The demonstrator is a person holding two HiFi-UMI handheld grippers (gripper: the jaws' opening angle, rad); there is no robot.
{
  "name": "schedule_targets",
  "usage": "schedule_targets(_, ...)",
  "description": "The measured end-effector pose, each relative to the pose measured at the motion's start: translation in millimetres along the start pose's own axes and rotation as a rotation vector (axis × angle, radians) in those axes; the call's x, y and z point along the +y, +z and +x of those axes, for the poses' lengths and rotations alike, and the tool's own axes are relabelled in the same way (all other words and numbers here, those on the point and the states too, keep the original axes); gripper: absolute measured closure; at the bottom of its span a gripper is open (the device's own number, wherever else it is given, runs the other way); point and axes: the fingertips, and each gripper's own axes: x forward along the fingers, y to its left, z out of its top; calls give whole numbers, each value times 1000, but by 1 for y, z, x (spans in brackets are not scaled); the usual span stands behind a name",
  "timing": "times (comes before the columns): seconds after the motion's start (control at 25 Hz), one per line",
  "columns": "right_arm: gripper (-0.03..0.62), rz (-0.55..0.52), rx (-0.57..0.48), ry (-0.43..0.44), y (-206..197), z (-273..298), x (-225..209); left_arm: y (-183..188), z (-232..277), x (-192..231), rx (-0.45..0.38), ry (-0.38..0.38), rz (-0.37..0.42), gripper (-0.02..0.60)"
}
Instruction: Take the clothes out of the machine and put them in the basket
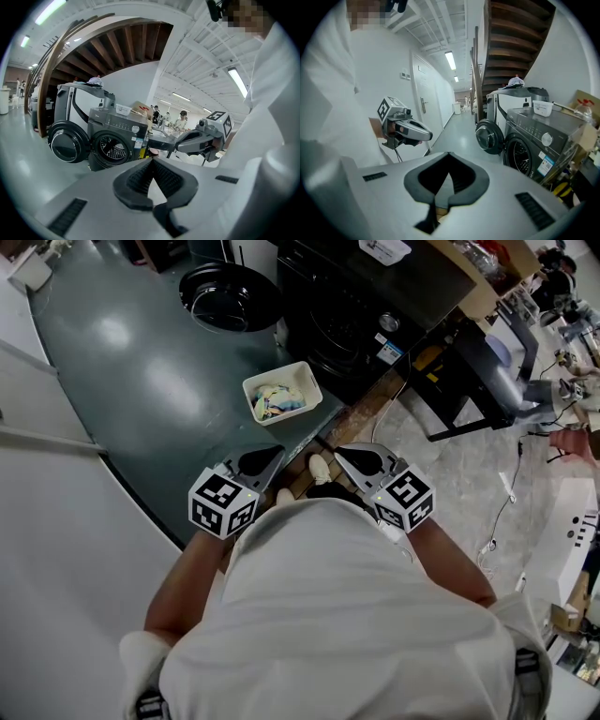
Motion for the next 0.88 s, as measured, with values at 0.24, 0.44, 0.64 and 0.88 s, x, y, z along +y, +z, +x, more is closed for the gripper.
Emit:
schedule_targets(0.24, 591, 12, 0, -15, -4, -3, -5, -6, 2, 3, 11, 2, -11, 583)
schedule_targets(0.44, 591, 7, 4, -9, -7, 0, -7, -8, 4, 4, 5, 8, -17, 583)
schedule_targets(0.64, 591, -7, 5, -2, -3, 6, -4, -9, -1, 9, 0, 19, -22, 583)
schedule_targets(0.88, 591, -17, 13, -4, -1, 9, -8, -13, -2, 16, 1, 28, -36, 583)
